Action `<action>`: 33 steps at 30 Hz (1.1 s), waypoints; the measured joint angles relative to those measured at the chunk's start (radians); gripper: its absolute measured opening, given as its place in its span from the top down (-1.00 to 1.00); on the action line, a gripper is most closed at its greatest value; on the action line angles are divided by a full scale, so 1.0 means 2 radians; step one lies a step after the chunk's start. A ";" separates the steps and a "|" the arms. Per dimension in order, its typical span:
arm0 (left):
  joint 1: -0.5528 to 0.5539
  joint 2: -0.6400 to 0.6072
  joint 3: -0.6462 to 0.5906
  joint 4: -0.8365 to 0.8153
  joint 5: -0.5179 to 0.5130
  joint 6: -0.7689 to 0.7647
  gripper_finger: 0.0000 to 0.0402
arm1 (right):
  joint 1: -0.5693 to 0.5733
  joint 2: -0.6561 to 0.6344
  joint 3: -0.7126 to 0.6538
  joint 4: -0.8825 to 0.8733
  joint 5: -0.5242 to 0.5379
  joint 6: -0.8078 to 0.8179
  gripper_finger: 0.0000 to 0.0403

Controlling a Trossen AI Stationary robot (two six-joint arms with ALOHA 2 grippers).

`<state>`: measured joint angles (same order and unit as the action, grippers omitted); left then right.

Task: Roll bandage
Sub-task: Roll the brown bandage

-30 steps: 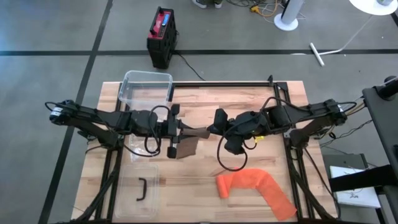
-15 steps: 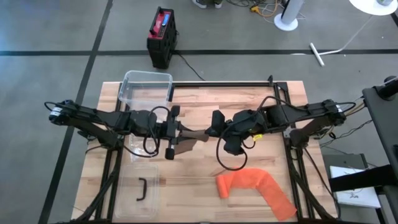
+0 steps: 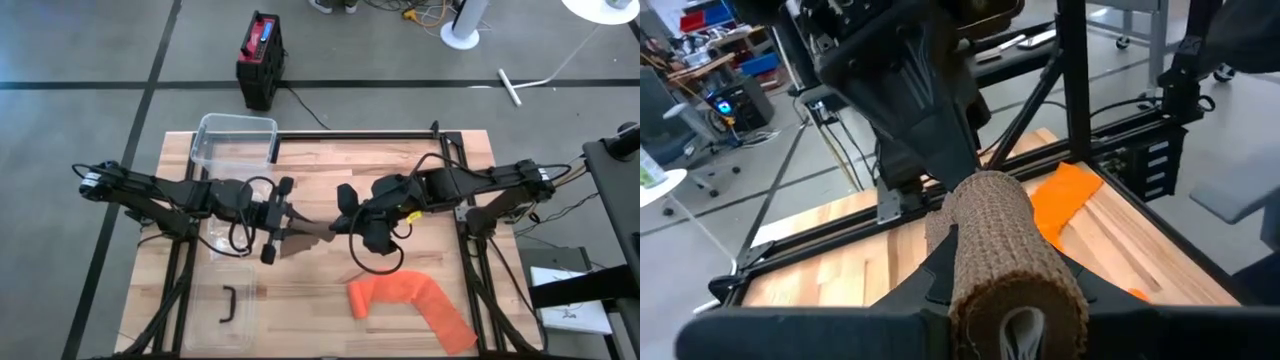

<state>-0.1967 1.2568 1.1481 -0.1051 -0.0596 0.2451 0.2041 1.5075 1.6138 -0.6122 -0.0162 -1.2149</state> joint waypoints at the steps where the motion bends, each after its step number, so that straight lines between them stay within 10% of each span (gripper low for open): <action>1: 0.000 0.000 0.000 0.000 0.003 0.000 0.74 | -0.002 0.001 0.000 -0.001 -0.007 0.007 0.76; 22: 0.003 -0.028 0.002 -0.039 -0.027 0.013 0.74 | -0.001 -0.018 -0.001 -0.024 -0.026 0.067 0.99; 33: 0.002 -0.025 0.002 -0.044 -0.023 0.033 0.74 | -0.038 -0.029 0.000 0.084 -0.044 0.303 0.72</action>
<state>-0.1936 1.2064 1.1511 -0.1926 -0.1049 0.3102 0.1284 1.4491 1.6143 -0.4437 -0.1046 -0.6099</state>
